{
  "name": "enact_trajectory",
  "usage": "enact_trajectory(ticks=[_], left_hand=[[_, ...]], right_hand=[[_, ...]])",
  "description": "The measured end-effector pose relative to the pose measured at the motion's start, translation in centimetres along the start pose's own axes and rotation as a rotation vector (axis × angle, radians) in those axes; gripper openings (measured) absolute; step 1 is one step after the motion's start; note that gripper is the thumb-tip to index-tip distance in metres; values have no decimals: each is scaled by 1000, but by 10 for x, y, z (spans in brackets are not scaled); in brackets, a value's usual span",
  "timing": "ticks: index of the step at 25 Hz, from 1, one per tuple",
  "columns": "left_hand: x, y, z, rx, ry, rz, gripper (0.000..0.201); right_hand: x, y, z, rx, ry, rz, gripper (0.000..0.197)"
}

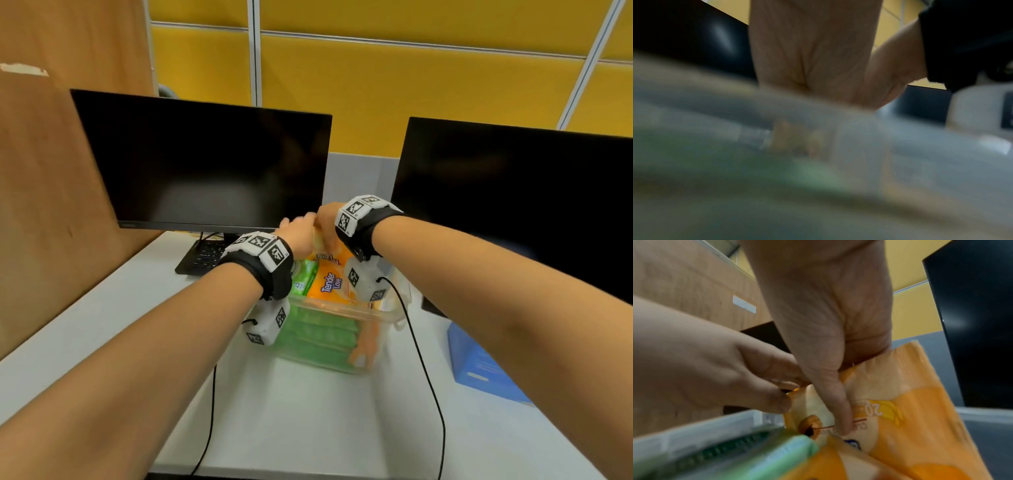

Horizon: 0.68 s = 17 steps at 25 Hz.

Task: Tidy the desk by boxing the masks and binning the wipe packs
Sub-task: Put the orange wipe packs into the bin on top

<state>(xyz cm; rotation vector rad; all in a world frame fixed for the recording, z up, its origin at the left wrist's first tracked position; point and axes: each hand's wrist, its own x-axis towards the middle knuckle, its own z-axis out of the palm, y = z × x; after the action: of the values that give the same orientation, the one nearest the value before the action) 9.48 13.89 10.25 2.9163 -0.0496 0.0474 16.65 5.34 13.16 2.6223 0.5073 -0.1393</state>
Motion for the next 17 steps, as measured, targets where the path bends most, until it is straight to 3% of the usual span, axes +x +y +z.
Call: enact_trajectory(ticks=[3, 6, 8, 11, 14, 17], left_hand=[[-3, 3, 8, 226, -163, 32, 50], [-7, -4, 20, 291, -285, 14, 60], [-8, -4, 29, 306, -347, 51, 57], [-13, -1, 34, 249, -313, 65, 54], [-16, -1, 36, 234, -279, 77, 50], [-14, -3, 40, 259, -291, 71, 51]], right_hand=[[-12, 3, 18, -33, -146, 20, 20], [-19, 5, 28, 10, -214, -4, 30], [-19, -3, 36, -99, -282, -72, 37], [-13, -9, 48, -105, -270, -149, 39], [-15, 3, 37, 190, -407, -82, 33], [-16, 19, 21, 528, -439, 3, 27]])
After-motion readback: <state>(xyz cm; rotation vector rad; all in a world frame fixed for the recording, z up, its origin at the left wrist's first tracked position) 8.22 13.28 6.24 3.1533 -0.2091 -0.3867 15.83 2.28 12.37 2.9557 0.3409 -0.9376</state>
